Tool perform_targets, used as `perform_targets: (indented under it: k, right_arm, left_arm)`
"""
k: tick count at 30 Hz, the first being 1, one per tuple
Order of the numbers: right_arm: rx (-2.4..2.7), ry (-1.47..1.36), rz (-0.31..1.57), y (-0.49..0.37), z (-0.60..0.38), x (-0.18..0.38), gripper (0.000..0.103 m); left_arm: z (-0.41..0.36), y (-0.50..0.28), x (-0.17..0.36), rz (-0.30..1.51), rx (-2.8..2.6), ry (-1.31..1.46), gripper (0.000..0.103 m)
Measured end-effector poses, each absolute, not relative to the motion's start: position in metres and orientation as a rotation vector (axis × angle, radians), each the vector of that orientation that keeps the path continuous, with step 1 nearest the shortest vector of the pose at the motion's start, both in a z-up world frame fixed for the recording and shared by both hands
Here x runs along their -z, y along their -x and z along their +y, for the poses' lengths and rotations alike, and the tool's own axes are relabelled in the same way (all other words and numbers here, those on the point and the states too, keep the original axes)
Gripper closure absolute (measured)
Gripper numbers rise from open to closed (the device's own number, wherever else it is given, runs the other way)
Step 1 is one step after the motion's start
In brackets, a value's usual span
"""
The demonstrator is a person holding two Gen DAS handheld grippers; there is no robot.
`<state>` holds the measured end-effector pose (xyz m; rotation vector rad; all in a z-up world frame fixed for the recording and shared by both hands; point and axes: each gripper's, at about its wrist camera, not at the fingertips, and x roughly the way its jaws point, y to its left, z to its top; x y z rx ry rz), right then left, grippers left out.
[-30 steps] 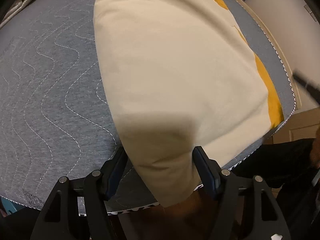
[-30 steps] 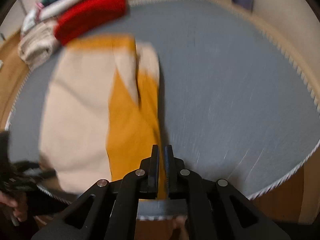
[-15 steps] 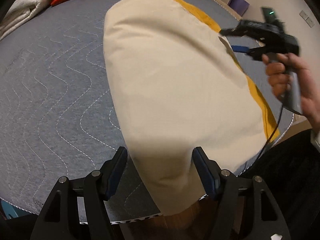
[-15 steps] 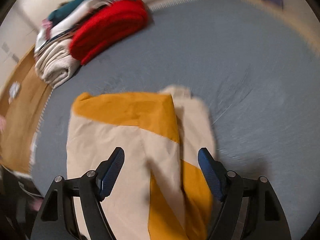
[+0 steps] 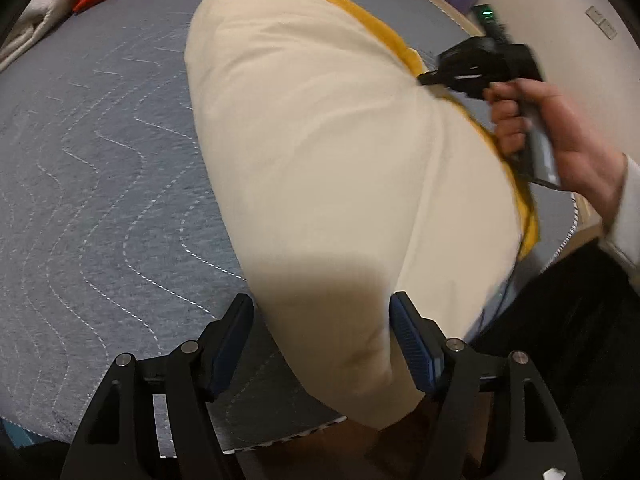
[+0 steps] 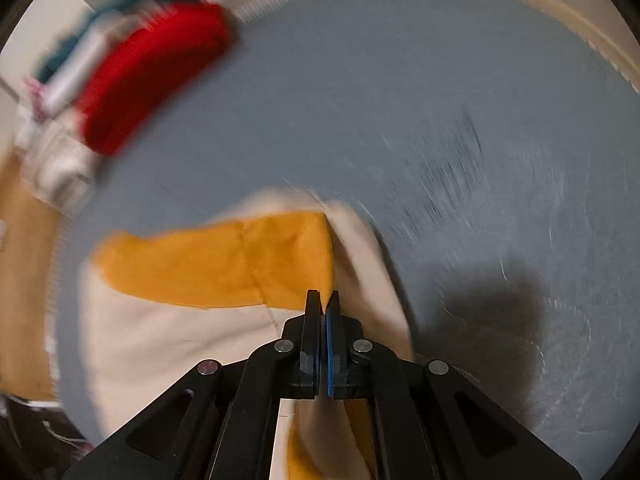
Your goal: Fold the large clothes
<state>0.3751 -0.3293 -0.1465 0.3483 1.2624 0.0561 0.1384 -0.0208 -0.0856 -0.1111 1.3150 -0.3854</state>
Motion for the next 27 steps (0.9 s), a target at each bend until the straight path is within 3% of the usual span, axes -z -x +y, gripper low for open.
perform_targets:
  k: [6, 8, 12, 17, 20, 24, 26, 27]
  right_arm:
    - [-0.042, -0.242, 1.219, -0.370, -0.314, 0.139, 0.100]
    - [-0.022, -0.238, 1.162, -0.359, -0.320, 0.116, 0.093]
    - [-0.067, -0.193, 0.970, -0.313, -0.322, 0.047, 0.089]
    - [-0.336, -0.130, 1.135, -0.247, -0.294, 0.057, 0.086]
    - [-0.346, 0.038, 1.320, -0.215, -0.282, 0.106, 0.086]
    - [-0.347, 0.100, 1.309, -0.193, -0.295, 0.125, 0.086]
    - [-0.310, 0.024, 1.312, -0.189, -0.312, 0.122, 0.082]
    - [-0.282, -0.003, 1.305, -0.190, -0.318, 0.118, 0.071]
  left_arm:
    - [0.006, -0.134, 0.052, 1.225, 0.400, 0.156, 0.036]
    - [0.016, -0.131, 0.046, 1.191, 0.390, 0.166, 0.036]
    - [0.027, -0.135, 0.042, 1.174, 0.367, 0.196, 0.042]
    - [-0.005, -0.132, 0.053, 1.221, 0.373, 0.148, 0.061]
    - [-0.026, -0.127, 0.079, 1.315, 0.333, -0.019, 0.056]
    - [-0.026, -0.124, 0.072, 1.319, 0.338, -0.025, 0.054]
    - [-0.016, -0.130, 0.059, 1.301, 0.344, 0.058, 0.054]
    - [-0.009, -0.137, 0.053, 1.284, 0.332, 0.094, 0.052]
